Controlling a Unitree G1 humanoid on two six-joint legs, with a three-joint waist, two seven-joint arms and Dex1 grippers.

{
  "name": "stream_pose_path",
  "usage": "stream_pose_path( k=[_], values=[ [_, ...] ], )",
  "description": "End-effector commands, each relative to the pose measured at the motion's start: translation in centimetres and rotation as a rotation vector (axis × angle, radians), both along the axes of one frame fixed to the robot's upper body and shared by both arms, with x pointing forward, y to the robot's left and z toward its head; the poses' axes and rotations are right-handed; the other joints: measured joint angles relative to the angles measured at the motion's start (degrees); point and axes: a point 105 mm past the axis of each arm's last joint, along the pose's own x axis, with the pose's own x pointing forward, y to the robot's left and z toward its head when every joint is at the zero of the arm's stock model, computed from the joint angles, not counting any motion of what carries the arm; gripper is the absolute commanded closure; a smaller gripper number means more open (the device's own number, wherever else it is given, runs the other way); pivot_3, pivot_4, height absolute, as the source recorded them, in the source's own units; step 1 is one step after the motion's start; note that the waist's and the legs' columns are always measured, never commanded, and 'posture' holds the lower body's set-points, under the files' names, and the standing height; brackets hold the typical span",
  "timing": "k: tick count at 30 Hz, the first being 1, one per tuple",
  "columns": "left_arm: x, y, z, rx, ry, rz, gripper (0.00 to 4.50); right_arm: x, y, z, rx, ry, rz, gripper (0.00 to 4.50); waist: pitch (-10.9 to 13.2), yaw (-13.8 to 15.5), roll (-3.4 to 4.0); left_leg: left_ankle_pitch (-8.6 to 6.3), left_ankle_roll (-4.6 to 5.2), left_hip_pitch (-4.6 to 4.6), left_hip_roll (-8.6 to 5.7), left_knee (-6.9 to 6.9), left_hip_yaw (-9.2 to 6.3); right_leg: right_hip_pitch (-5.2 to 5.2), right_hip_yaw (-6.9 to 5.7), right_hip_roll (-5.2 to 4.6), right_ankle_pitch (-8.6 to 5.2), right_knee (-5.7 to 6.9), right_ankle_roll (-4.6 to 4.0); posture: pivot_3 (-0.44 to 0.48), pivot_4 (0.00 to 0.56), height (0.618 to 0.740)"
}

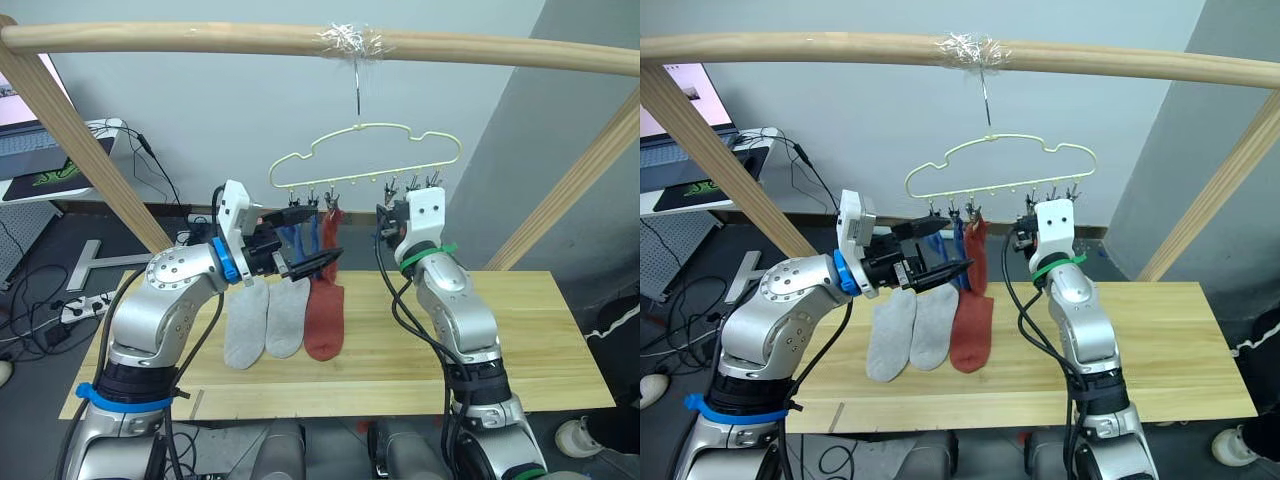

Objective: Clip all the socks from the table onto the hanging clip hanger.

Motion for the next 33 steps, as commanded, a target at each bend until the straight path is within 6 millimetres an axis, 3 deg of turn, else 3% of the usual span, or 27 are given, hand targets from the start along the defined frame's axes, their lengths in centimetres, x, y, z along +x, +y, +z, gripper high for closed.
stream_pose_path(
  k=[1, 7, 16, 33],
  values=[
    [-0.5, -0.4, 1.0, -0.003, -0.046, -0.015, 0.00, 0.5, -0.4, 1.9, 0.026, -0.072, -0.015, 2.76, 0.00, 0.00, 0.00, 0.00, 0.00, 0.00, 0.00, 0.00, 0.00, 0.00, 0.00, 0.00, 0.00, 0.01, 0.00, 0.177, 0.156, 0.740],
    [-0.5, -0.4, 1.2, -0.011, -0.055, -0.008, 0.00, 1.9, 0.1, 2.8, 0.014, -0.103, -0.008, 2.76, 0.01, -0.02, 0.01, 0.00, 0.00, 0.01, 0.00, 0.00, 0.00, -0.01, 0.00, 0.01, 0.00, 0.04, 0.00, 0.177, 0.156, 0.740],
    [-0.5, -0.5, 2.1, -0.026, -0.083, 0.000, 0.00, 2.0, 1.6, 3.4, 0.011, -0.136, 0.032, 2.76, 0.01, 0.05, 0.01, 0.00, 0.00, 0.01, 0.00, -0.01, -0.01, -0.02, 0.00, 0.01, 0.00, 0.09, -0.02, 0.200, 0.148, 0.740],
    [-0.8, -1.1, 3.2, -0.051, -0.102, -0.015, 0.00, 2.8, 1.3, 3.7, -0.018, -0.162, 0.009, 2.76, 0.01, 0.04, 0.01, 0.00, 0.00, 0.03, 0.00, 0.01, -0.01, -0.02, 0.00, 0.02, -0.01, 0.16, -0.02, 0.199, 0.145, 0.740]
  ],
)
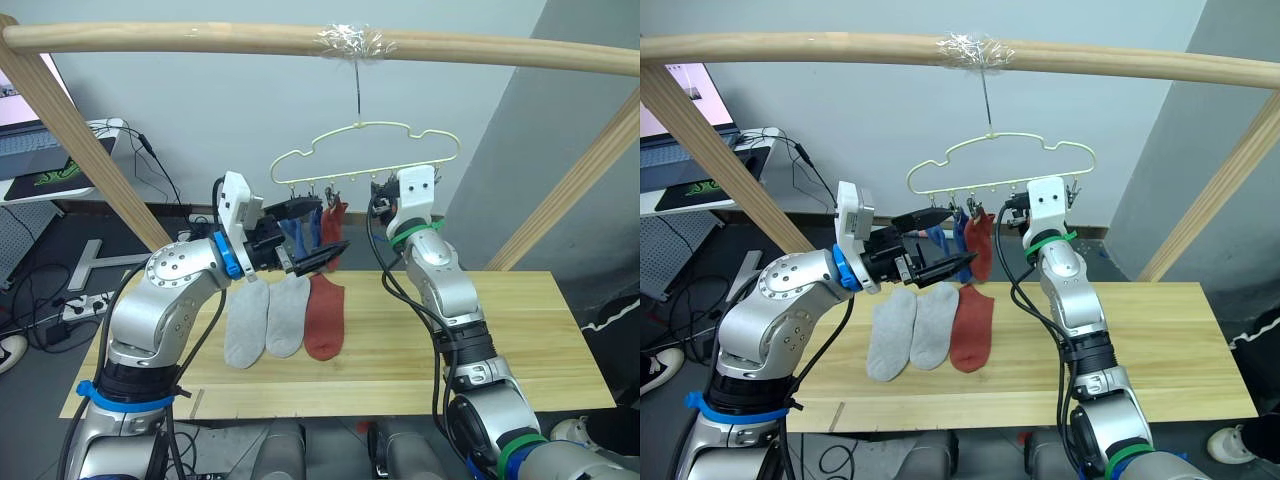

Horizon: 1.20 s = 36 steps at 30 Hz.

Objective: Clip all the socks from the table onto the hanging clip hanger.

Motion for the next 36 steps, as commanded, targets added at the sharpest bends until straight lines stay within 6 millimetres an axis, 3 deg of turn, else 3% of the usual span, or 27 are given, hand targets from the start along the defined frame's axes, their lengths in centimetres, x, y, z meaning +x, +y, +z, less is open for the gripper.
stream_pose_path(
  k=[1, 15, 22, 26, 31, 34, 36],
  values=[
    [-0.7, -0.5, 1.6, -0.028, -0.059, -0.028, 0.00, 0.0, 0.3, 2.0, 0.005, -0.068, 0.004, 2.76, 0.00, -0.01, 0.00, 0.00, 0.00, 0.00, 0.00, 0.00, 0.00, 0.00, 0.00, 0.00, 0.00, 0.00, 0.00, 0.199, 0.145, 0.740],
    [-0.5, -0.4, 1.5, -0.031, -0.054, -0.018, 0.00, 0.0, 0.6, 1.9, -0.004, -0.065, 0.013, 2.76, 0.00, -0.01, 0.00, 0.00, 0.00, 0.01, 0.00, 0.00, 0.00, 0.00, 0.00, 0.00, 0.00, 0.01, 0.00, 0.197, 0.154, 0.740],
    [-0.6, -0.3, 1.4, -0.031, -0.051, -0.015, 0.00, 0.0, 0.6, 1.7, 0.000, -0.058, 0.029, 4.39, 0.00, 0.00, 0.00, 0.00, 0.00, 0.01, 0.00, 0.00, 0.00, 0.00, 0.00, 0.00, -0.01, 0.01, -0.01, 0.199, 0.157, 0.740],
    [-0.6, -0.5, 0.3, -0.019, -0.011, -0.016, 0.00, -0.1, 0.2, 1.8, 0.002, -0.058, 0.027, 4.49, 0.00, -0.01, 0.00, 0.00, 0.00, 0.01, 0.00, 0.00, 0.00, 0.00, 0.00, 0.00, -0.01, 0.01, -0.01, 0.187, 0.162, 0.740],
    [0.7, 0.0, -7.2, 0.154, 0.148, 0.114, 0.00, -0.4, -0.3, 1.6, 0.026, -0.013, 0.065, 4.49, 0.05, -0.06, 0.07, 0.00, 0.00, 0.04, 0.00, -0.01, 0.02, 0.01, 0.03, 0.00, -0.02, 0.01, -0.02, 0.159, 0.170, 0.740],
    [1.7, 0.1, -13.7, 0.260, 0.307, 0.225, 0.00, -0.9, -0.2, 1.6, 0.003, 0.004, 0.093, 4.49, 0.11, -0.09, 0.17, 0.00, 0.01, 0.07, 0.00, -0.01, 0.02, 0.01, 0.03, 0.01, -0.03, 0.03, -0.04, 0.148, 0.173, 0.740],
    [2.4, -0.8, -16.6, 0.287, 0.366, 0.265, 0.00, -1.2, -0.2, 1.6, -0.002, 0.015, 0.103, 4.49, 0.12, -0.01, 0.19, 0.00, 0.02, 0.07, 0.00, 0.01, 0.01, 0.01, 0.02, 0.01, -0.04, 0.04, -0.05, 0.133, 0.176, 0.740]
  ],
)
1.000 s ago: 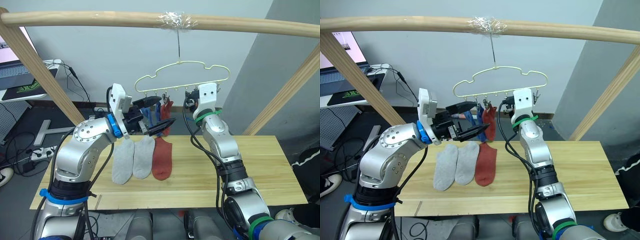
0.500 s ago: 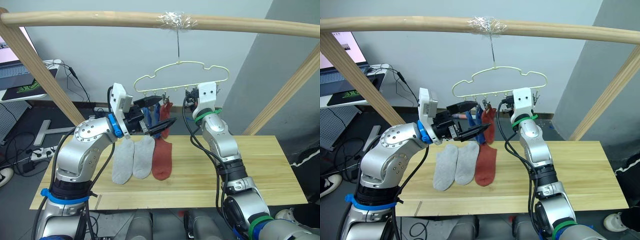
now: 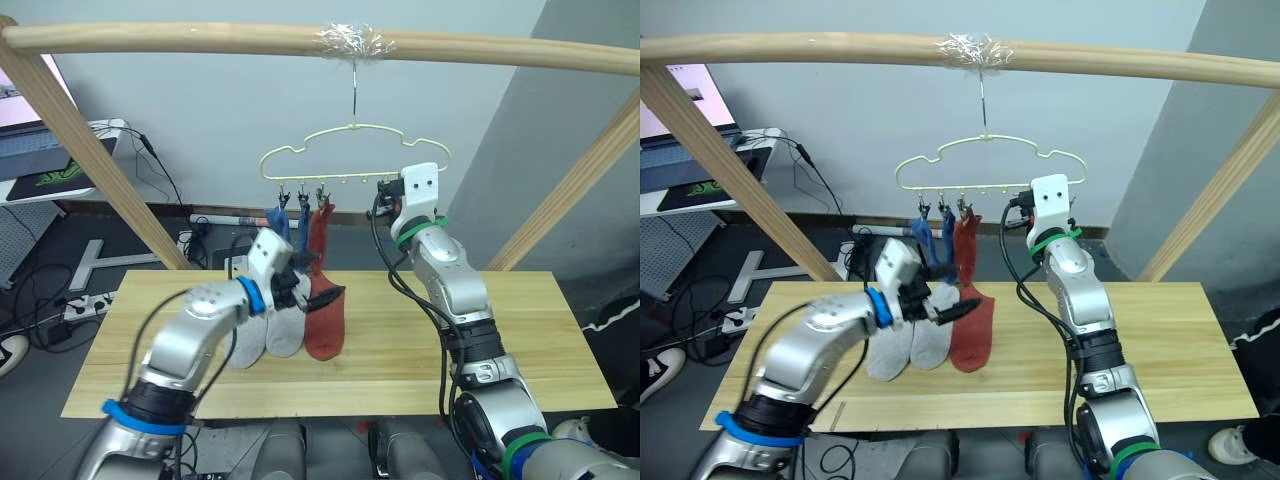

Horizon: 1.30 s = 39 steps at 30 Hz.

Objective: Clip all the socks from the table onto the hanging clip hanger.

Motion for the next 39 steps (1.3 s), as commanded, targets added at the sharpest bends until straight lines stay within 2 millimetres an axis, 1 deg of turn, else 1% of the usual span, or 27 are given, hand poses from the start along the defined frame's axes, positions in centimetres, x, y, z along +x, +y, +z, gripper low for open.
stream_pose_path(
  k=[1, 5, 7, 10, 12, 17, 20, 23, 24, 25, 26, 27, 30, 33, 34, 37, 39],
  values=[
    [1.2, -1.7, -4.0, 0.074, 0.033, 0.059, 0.00, -0.9, 0.1, 1.2, 0.008, -0.023, 0.027, 4.49, 0.01, 0.10, 0.01, 0.00, 0.00, 0.00, 0.00, 0.01, 0.00, 0.00, 0.00, 0.00, 0.00, -0.01, 0.00, 0.117, 0.177, 0.740],
    [2.4, -3.3, -7.1, 0.124, 0.059, 0.090, 0.00, -1.4, -0.1, 1.0, 0.005, -0.003, 0.013, 4.49, 0.01, -0.16, 0.01, 0.00, 0.00, -0.12, -0.02, 0.05, 0.01, -0.06, 0.00, 0.00, 0.01, -0.02, 0.02, 0.093, 0.180, 0.740],
    [2.9, -3.3, -8.4, 0.191, 0.050, 0.114, 0.00, -1.6, -0.3, 0.8, 0.004, 0.004, 0.004, 4.49, 0.01, -0.29, 0.02, 0.00, 0.00, -0.11, 0.02, 0.04, -0.03, -0.08, -0.03, 0.04, 0.01, 0.00, 0.02, 0.084, 0.179, 0.740],
    [3.8, -2.4, -9.7, 0.277, 0.024, 0.163, 0.00, -1.8, -0.4, 0.7, -0.001, 0.012, -0.001, 4.49, 0.01, -0.88, 0.01, 0.00, 0.00, -0.10, 0.01, 0.02, -0.03, -0.07, -0.01, 0.05, 0.01, 0.01, 0.02, 0.084, 0.179, 0.740],
    [4.0, -2.3, -10.0, 0.300, 0.015, 0.166, 0.00, -1.9, -0.4, 0.6, -0.005, 0.015, -0.002, 4.49, 0.00, -1.24, 0.01, 0.00, 0.00, -0.11, 0.01, 0.02, -0.02, -0.07, -0.01, 0.04, 0.01, 0.00, 0.03, 0.084, 0.179, 0.740],
    [3.4, -2.1, -11.1, 0.344, 0.034, 0.132, 0.00, -2.0, -0.5, 0.7, -0.009, 0.016, -0.003, 4.49, 0.00, -1.49, 0.01, 0.00, 0.00, -0.04, 0.00, 0.03, -0.03, 0.01, -0.02, 0.04, 0.02, 0.00, 0.05, 0.075, 0.180, 0.740],
    [2.9, -2.0, -11.6, 0.344, 0.066, 0.116, 0.55, -2.0, -0.3, 1.1, -0.007, 0.008, 0.001, 4.50, 0.00, -1.50, 0.00, 0.00, 0.00, -0.01, 0.00, 0.04, -0.03, 0.05, -0.02, 0.04, 0.02, 0.00, 0.05, 0.078, 0.179, 0.740],
    [2.2, -2.0, -12.0, 0.316, 0.109, 0.108, 1.46, -2.1, -0.4, 1.5, -0.002, -0.002, 0.001, 4.50, -0.02, -1.55, 0.01, 0.00, 0.00, 0.02, 0.01, 0.03, -0.03, 0.06, -0.01, 0.04, 0.02, 0.01, 0.05, 0.091, 0.174, 0.740],
    [2.0, -2.0, -12.0, 0.312, 0.110, 0.104, 1.79, -2.1, -0.4, 1.5, 0.000, -0.002, 0.000, 4.50, -0.02, -1.56, 0.01, 0.00, 0.00, 0.02, 0.01, 0.03, -0.03, 0.07, -0.02, 0.04, 0.02, 0.01, 0.05, 0.091, 0.174, 0.740],
    [1.8, -2.1, -11.9, 0.306, 0.104, 0.095, 2.04, -2.1, -0.4, 1.4, -0.001, -0.001, 0.000, 4.50, -0.02, -1.55, 0.01, 0.00, 0.00, 0.03, 0.01, 0.03, -0.03, 0.07, -0.02, 0.04, 0.02, 0.02, 0.05, 0.098, 0.174, 0.740],
    [1.5, -2.1, -12.0, 0.309, 0.097, 0.079, 2.44, -2.1, -0.4, 1.3, -0.004, 0.001, 0.002, 4.50, -0.02, -1.54, 0.01, 0.00, 0.00, 0.03, 0.01, 0.02, -0.03, 0.07, -0.02, 0.04, 0.02, 0.02, 0.05, 0.098, 0.174, 0.740],
    [1.2, -2.3, -12.0, 0.310, 0.082, 0.063, 2.68, -2.1, -0.3, 1.3, -0.007, 0.000, 0.007, 4.50, -0.03, -1.54, 0.01, 0.00, 0.00, 0.03, 0.01, 0.03, -0.03, 0.07, -0.02, 0.04, 0.02, 0.02, 0.05, 0.104, 0.165, 0.740],
    [0.6, -3.2, -11.6, 0.284, 0.054, 0.026, 3.50, -2.2, -0.4, 1.3, -0.009, 0.000, 0.014, 4.50, -0.04, -1.50, 0.02, 0.00, 0.00, 0.05, 0.01, 0.02, -0.03, 0.09, -0.01, 0.04, 0.02, 0.01, 0.05, 0.109, 0.163, 0.740],
    [0.1, -4.6, -10.3, 0.230, 0.000, -0.017, 4.39, -2.3, -0.9, 1.3, -0.016, 0.006, 0.015, 4.50, -0.04, -1.32, 0.02, 0.00, 0.00, 0.04, 0.00, 0.03, -0.03, 0.09, -0.01, 0.03, 0.02, 0.01, 0.04, 0.114, 0.156, 0.740],
    [0.0, -5.1, -9.7, 0.207, -0.029, -0.030, 4.45, -2.3, -1.1, 1.3, -0.017, 0.011, 0.017, 4.50, -0.04, -1.28, 0.02, 0.00, 0.00, 0.03, 0.00, 0.02, -0.03, 0.09, -0.01, 0.03, 0.02, 0.00, 0.04, 0.115, 0.155, 0.740],
    [0.3, -6.1, -7.2, 0.122, -0.113, -0.029, 4.45, -2.3, -1.9, 1.3, 0.022, 0.058, 0.023, 4.50, -0.04, -1.27, 0.02, 0.00, 0.00, 0.01, 0.00, 0.03, -0.03, 0.07, -0.01, 0.02, 0.02, -0.01, 0.04, 0.117, 0.150, 0.740],
    [0.5, -6.8, -4.9, 0.052, -0.188, -0.036, 4.45, -2.1, -2.6, 1.3, 0.086, 0.118, 0.022, 4.50, -0.04, -1.20, 0.02, 0.00, 0.00, -0.01, 0.00, 0.03, -0.04, 0.06, -0.02, 0.02, 0.02, -0.01, 0.04, 0.111, 0.156, 0.740]
  ],
)
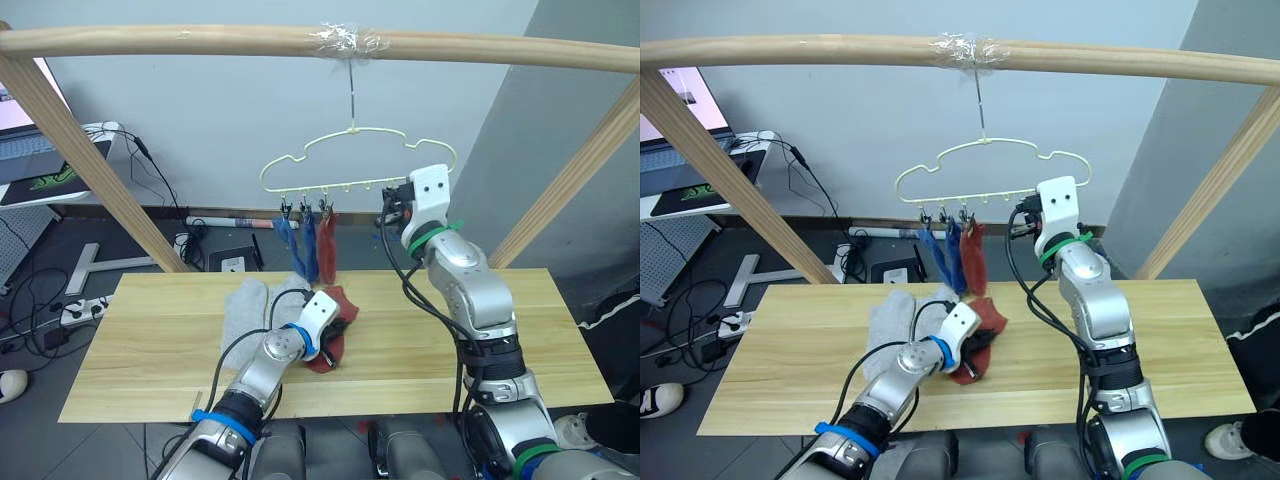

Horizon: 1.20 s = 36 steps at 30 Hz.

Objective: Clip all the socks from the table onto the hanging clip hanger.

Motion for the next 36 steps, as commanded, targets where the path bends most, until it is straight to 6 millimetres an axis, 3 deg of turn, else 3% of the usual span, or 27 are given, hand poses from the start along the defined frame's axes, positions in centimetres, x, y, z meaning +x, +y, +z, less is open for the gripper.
stream_pose_path(
  k=[1, 3, 5, 16, 23, 36],
  values=[
    [0.8, -1.9, 6.0, -0.162, -0.204, -0.043, 4.45, 0.1, -1.5, 0.9, 0.122, 0.084, -0.008, 4.50, 0.01, 0.00, 0.00, 0.00, 0.00, -0.01, 0.00, 0.00, -0.01, 0.00, 0.00, 0.00, 0.00, 0.00, 0.00, 0.109, 0.161, 0.740],
    [0.7, -2.2, 8.7, -0.223, -0.324, -0.058, 4.45, 0.3, -2.0, 1.0, 0.178, 0.152, -0.004, 4.50, 0.01, -0.01, 0.00, 0.00, 0.00, -0.02, 0.00, 0.02, 0.01, 0.00, 0.02, -0.01, 0.00, 0.00, 0.00, 0.104, 0.161, 0.740],
    [0.3, -2.4, 10.2, -0.236, -0.408, -0.087, 4.45, 0.3, -2.2, 1.1, 0.228, 0.213, 0.006, 4.50, 0.00, -0.01, 0.00, 0.00, 0.00, -0.01, 0.00, 0.02, 0.01, 0.01, 0.02, -0.02, 0.00, 0.00, 0.00, 0.103, 0.158, 0.740],
    [-0.3, -2.3, 14.8, -0.239, -0.790, -0.120, 4.45, 1.1, -3.0, 2.2, 0.427, 0.406, 0.027, 4.50, 0.00, 0.02, 0.02, 0.00, 0.01, -0.04, -0.02, 0.00, 0.02, -0.01, 0.02, -0.02, 0.00, -0.04, 0.00, 0.098, 0.155, 0.740],
    [-0.5, -2.0, 16.9, -0.217, -0.996, -0.117, 4.45, 0.6, -3.2, 1.9, 0.476, 0.504, 0.050, 4.50, 0.00, 0.13, 0.02, 0.00, 0.01, -0.05, -0.02, -0.01, 0.02, -0.01, 0.02, -0.02, 0.00, -0.05, 0.00, 0.097, 0.157, 0.740],
    [-0.9, -2.5, 18.2, -0.236, -1.095, -0.126, 4.45, 0.7, -3.3, 2.0, 0.510, 0.534, 0.042, 4.50, 0.00, 0.22, 0.02, 0.00, 0.01, -0.06, -0.03, -0.01, 0.02, -0.01, 0.01, -0.02, 0.00, -0.04, 0.00, 0.099, 0.156, 0.740]
  ],
)
